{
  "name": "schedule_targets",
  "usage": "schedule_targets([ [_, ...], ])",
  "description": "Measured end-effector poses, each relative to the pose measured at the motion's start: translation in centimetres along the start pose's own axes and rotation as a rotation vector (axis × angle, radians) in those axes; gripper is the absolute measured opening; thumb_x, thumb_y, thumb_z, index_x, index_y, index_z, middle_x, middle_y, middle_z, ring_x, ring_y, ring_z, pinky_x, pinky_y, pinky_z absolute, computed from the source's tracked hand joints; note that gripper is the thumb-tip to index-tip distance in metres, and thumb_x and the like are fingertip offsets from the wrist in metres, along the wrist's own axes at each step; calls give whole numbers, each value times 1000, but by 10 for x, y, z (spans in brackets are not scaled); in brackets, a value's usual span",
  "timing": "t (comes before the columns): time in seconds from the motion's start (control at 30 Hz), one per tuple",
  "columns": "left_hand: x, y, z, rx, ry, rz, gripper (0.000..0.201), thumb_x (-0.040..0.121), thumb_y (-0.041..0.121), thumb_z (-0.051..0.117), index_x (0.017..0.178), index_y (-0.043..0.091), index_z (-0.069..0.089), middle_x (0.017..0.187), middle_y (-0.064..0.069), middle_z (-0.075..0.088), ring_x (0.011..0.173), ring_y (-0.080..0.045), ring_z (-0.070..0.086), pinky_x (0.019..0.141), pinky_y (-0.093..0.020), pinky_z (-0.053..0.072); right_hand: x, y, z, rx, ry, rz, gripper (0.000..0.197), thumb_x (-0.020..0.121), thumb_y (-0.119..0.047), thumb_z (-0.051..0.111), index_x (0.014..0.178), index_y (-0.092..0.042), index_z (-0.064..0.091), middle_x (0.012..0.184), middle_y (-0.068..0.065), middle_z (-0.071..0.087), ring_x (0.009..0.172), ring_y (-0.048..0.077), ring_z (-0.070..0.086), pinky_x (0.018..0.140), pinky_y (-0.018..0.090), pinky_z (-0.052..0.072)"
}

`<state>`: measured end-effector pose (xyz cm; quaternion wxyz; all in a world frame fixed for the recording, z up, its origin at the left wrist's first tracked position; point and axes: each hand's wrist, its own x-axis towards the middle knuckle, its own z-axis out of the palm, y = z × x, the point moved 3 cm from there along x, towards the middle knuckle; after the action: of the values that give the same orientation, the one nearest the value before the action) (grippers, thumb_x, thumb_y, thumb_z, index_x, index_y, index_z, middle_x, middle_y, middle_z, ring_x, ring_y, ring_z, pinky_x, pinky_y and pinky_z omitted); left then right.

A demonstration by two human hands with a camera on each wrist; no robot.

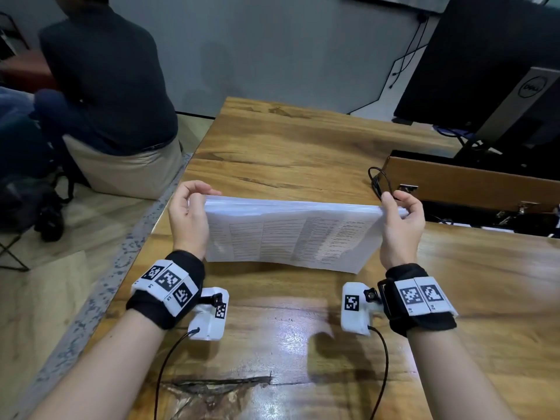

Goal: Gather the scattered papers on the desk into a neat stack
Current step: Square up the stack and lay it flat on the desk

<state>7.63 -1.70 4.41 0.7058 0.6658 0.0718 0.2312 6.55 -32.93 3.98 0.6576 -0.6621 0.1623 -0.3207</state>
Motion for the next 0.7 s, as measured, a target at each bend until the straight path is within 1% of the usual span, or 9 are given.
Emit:
schedule_targets([
  [0.07, 0, 4, 2, -4, -17, 28, 17, 91, 16, 44, 81, 28, 47, 75, 4, 62, 75, 1, 59, 86, -26, 40, 0, 2, -3, 20, -58, 8, 40, 82, -30, 68, 113, -15, 49, 87, -13, 49, 62, 1, 43, 58, 2, 37],
  [0.13, 1, 1, 1, 19, -88, 47, 19, 87, 47, 52, 92, 30, 45, 80, 4, 62, 78, 14, 58, 91, -21, 40, 0, 5, -8, 8, -156, 25, 52, 76, -26, 73, 117, -17, 43, 88, -11, 55, 63, -4, 53, 61, 2, 42],
  [0.17, 1, -3, -1, 53, -136, 42, 42, 73, 63, 56, 98, 32, 43, 85, 2, 62, 88, 11, 59, 96, -20, 38, 0, 8, -10, -7, -206, 34, 51, 77, -16, 73, 118, -16, 42, 89, -9, 57, 64, -8, 58, 62, 3, 44],
  [0.23, 0, -15, -6, 122, -213, -15, 69, 49, 75, 65, 104, 43, 41, 105, -8, 61, 111, -17, 57, 103, -36, 39, -2, 16, -14, -59, -277, 53, 50, 77, -1, 70, 117, -14, 43, 90, -5, 57, 64, -12, 61, 60, 6, 47],
  [0.3, -2, -22, -9, 154, -279, -79, 74, 46, 56, 80, 108, 41, 45, 114, -9, 56, 113, -29, 52, 96, -42, 46, -6, 25, -17, -63, -312, 86, 50, 73, 4, 73, 115, -8, 48, 94, 1, 61, 68, -10, 64, 60, 8, 50],
  [0.37, -4, -29, -9, 131, -311, -148, 63, 53, 20, 86, 108, 18, 55, 100, 3, 62, 98, -18, 59, 89, -36, 53, -9, 32, -18, -46, -296, 118, 44, 71, 3, 75, 110, -3, 55, 96, 5, 65, 72, -7, 67, 61, 11, 52],
  [0.43, -5, -29, -7, 136, -306, -157, 39, 59, 2, 83, 93, 11, 64, 81, 13, 71, 81, -2, 67, 80, -23, 56, -10, 33, -15, -23, -264, 126, 34, 71, 2, 75, 101, -5, 60, 93, 4, 67, 71, -5, 68, 60, 12, 53],
  [0.53, -4, -15, 1, 90, -237, -109, 28, 65, 3, 81, 79, 19, 63, 70, 17, 68, 65, 10, 64, 61, -8, 50, -8, 19, -10, 21, -190, 76, 31, 71, 3, 75, 97, -6, 63, 91, 1, 67, 72, -3, 68, 62, 13, 53],
  [0.7, -1, -10, -1, 1, -183, -86, 27, 65, 4, 81, 82, 15, 63, 85, 5, 66, 70, 5, 66, 64, -13, 53, -8, 0, -15, 84, -142, 14, 38, 71, 4, 75, 105, -4, 59, 91, -2, 67, 72, -4, 67, 62, 14, 53],
])
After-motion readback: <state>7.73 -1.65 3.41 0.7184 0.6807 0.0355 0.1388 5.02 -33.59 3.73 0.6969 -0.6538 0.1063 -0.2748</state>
